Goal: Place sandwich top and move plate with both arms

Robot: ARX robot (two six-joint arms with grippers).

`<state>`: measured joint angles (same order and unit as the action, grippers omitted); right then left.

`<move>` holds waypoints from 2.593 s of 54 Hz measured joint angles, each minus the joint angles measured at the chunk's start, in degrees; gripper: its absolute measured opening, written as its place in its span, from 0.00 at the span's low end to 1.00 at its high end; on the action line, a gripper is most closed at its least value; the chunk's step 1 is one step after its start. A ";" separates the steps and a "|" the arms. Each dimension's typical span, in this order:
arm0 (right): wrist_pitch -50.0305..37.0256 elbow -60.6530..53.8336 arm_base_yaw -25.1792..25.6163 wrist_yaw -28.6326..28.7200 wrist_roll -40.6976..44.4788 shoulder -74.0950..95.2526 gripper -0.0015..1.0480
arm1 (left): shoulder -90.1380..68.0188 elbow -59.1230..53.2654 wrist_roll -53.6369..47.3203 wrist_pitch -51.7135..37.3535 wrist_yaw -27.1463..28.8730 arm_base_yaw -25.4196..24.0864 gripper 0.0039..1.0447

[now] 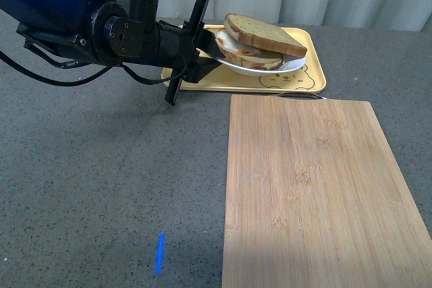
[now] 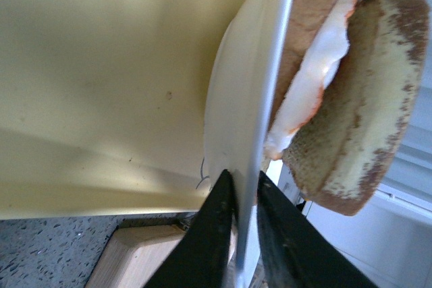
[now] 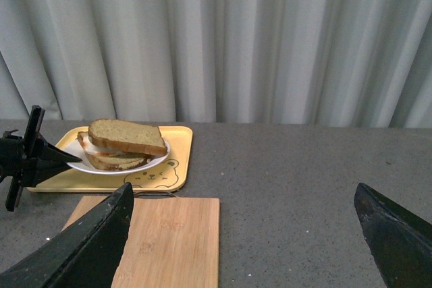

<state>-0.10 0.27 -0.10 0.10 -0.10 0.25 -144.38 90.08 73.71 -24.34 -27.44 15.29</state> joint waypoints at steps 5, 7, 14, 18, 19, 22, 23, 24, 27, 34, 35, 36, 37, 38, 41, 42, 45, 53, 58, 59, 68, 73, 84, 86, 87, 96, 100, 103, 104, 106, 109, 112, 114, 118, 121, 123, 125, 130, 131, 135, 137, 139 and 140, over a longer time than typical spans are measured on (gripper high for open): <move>0.00 0.00 0.00 0.02 0.00 0.00 0.91 | 0.63 -0.96 -0.96 -0.48 -0.04 -0.31 0.27; 0.00 0.00 0.00 0.00 0.00 0.00 0.91 | 1.25 -1.75 -1.44 -0.50 -0.04 -0.44 0.32; 0.00 0.00 0.00 0.00 0.00 0.00 0.91 | 4.26 -5.38 -3.82 -0.94 0.02 -1.16 0.51; 0.00 0.00 0.00 0.00 0.00 0.00 0.91 | 7.02 -8.04 -6.47 -1.01 1.09 -1.88 0.63; 0.00 0.00 0.00 0.00 0.00 0.00 0.91 | 8.09 -8.76 -7.96 0.04 2.45 -2.10 0.67; 0.00 0.00 0.00 0.00 0.00 0.00 0.91 | 10.86 -10.95 -11.69 1.70 4.70 -2.56 0.75; 0.00 0.00 0.00 0.02 0.00 0.00 0.91 | 11.43 -11.50 -12.35 1.64 4.72 -2.67 0.77; 0.00 0.00 0.00 0.02 0.02 0.00 0.91 | 12.59 -12.59 -13.86 1.53 4.94 -2.89 0.80; 0.00 0.00 0.00 0.00 0.00 0.00 0.91 | 14.75 -14.60 -16.85 1.86 6.12 -3.19 0.87; 0.00 0.00 0.00 0.02 0.00 0.00 0.91 | 16.98 -17.68 -27.04 -3.06 13.27 -3.26 0.91; 0.00 0.00 0.00 0.02 0.00 0.00 0.91 | 17.00 -19.45 -30.58 -8.79 16.74 -2.97 0.87; 0.00 0.00 0.00 0.02 0.00 0.00 0.91 | 17.00 -20.35 -33.53 -11.54 20.41 -2.89 0.85; 0.00 0.00 0.00 0.02 0.00 0.00 0.91 | 17.00 -22.51 -37.68 -17.35 25.11 -2.82 0.82; 0.00 0.00 0.00 0.04 0.02 0.00 0.91 | 17.09 -24.92 -40.81 -22.69 27.87 -2.80 0.79; 0.00 0.00 0.00 0.00 0.02 0.00 0.91 | 18.18 -31.36 -51.58 -33.70 35.26 -2.93 0.70; 0.00 0.00 0.00 0.00 0.02 0.00 0.91 | 18.84 -33.92 -54.23 -37.18 36.79 -3.10 0.66; 0.00 0.00 0.00 0.00 0.02 0.00 0.91 | 21.07 -38.69 -60.11 -42.64 37.38 -3.72 0.60; 0.00 0.00 0.00 0.02 0.02 0.00 0.91 | 34.16 -52.96 -70.58 -50.45 35.95 -6.40 0.30; 0.00 0.00 0.00 0.02 0.02 0.00 0.91 | 40.09 -61.92 -72.11 -51.04 34.82 -8.31 0.08; 0.00 0.00 0.00 0.00 0.02 0.00 0.91 | 40.96 -63.17 -72.22 -51.04 34.58 -8.48 0.04; 0.00 0.00 0.00 0.00 0.00 0.00 0.91 | 49.05 -70.55 -72.81 -50.99 32.72 -9.38 0.03; 0.00 0.00 0.00 0.00 0.00 0.00 0.91 | 54.42 -74.75 -72.89 -49.68 31.98 -10.47 0.03; 0.00 0.00 0.00 0.00 0.00 0.00 0.91 | 70.97 -81.64 -73.22 -38.73 27.63 -14.58 0.03; 0.00 0.00 0.00 0.00 0.00 0.00 0.91 | 73.85 -82.31 -73.22 -37.16 27.65 -14.97 0.03; 0.00 0.00 0.00 0.00 0.00 0.00 0.91 | 75.08 -82.66 -73.22 -36.57 27.69 -15.06 0.03; 0.00 0.00 0.00 0.02 0.00 0.00 0.91 | 82.90 -85.50 -73.22 -31.63 27.61 -15.15 0.03; 0.00 0.00 0.00 0.00 0.00 0.00 0.91 | 86.05 -86.40 -73.24 -29.24 27.61 -15.15 0.03; 0.00 0.00 0.00 0.00 0.00 0.00 0.91 | 88.50 -86.97 -73.24 -27.54 27.56 -15.15 0.03; 0.00 0.00 0.00 0.00 0.02 0.00 0.91 | 89.48 -87.17 -73.24 -26.82 27.56 -15.15 0.03; 0.00 0.00 0.00 0.00 0.02 0.00 0.91 | 90.95 -87.45 -73.24 -25.73 27.52 -15.15 0.03; 0.00 0.00 0.00 0.00 0.00 0.00 0.91 | 94.18 -88.04 -73.24 -23.08 27.50 -15.15 0.03; 0.00 0.00 0.00 0.02 0.02 0.00 0.91 | 97.81 -88.70 -73.24 -20.00 27.52 -15.15 0.03; 0.00 0.00 0.00 0.00 0.02 0.00 0.91 | 100.08 -88.94 -73.24 -18.05 27.52 -15.15 0.03; 0.00 0.00 0.00 0.00 0.00 0.00 0.91 | 104.43 -88.96 -73.24 -14.36 27.50 -15.15 0.03; 0.00 0.00 0.00 0.00 0.02 0.00 0.91 | 107.34 -88.98 -73.24 -11.76 27.47 -15.15 0.03; 0.00 0.00 0.00 0.00 0.02 0.00 0.91 | 109.35 -88.98 -73.24 -9.97 27.47 -15.15 0.03; 0.00 0.00 0.00 0.00 0.02 0.00 0.91 | 111.27 -89.00 -73.24 -8.22 27.47 -15.15 0.03; 0.00 0.00 0.00 0.00 0.02 0.00 0.91 | 114.86 -89.00 -73.24 -4.85 27.47 -15.15 0.03; 0.00 0.00 0.00 0.00 0.02 0.00 0.91 | 115.19 -89.00 -73.24 -4.52 27.47 -15.15 0.03; 0.00 0.00 0.00 0.00 0.00 0.00 0.91 | 117.55 -89.00 -73.24 -2.36 27.47 -15.15 0.03; 0.00 0.00 0.00 0.00 0.02 0.00 0.91 | 118.49 -89.00 -73.24 -1.49 27.47 -15.15 0.03; 0.00 0.00 0.00 0.00 0.02 0.00 0.91 | 119.69 -89.02 -73.24 -0.35 27.47 -15.15 0.03; 0.00 0.00 0.00 0.00 0.02 0.00 0.91 | 119.97 -89.02 -73.24 -0.07 27.47 -15.15 0.03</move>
<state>-0.10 0.27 -0.10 0.10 -0.08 0.25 -24.40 1.06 0.47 -24.40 0.03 0.14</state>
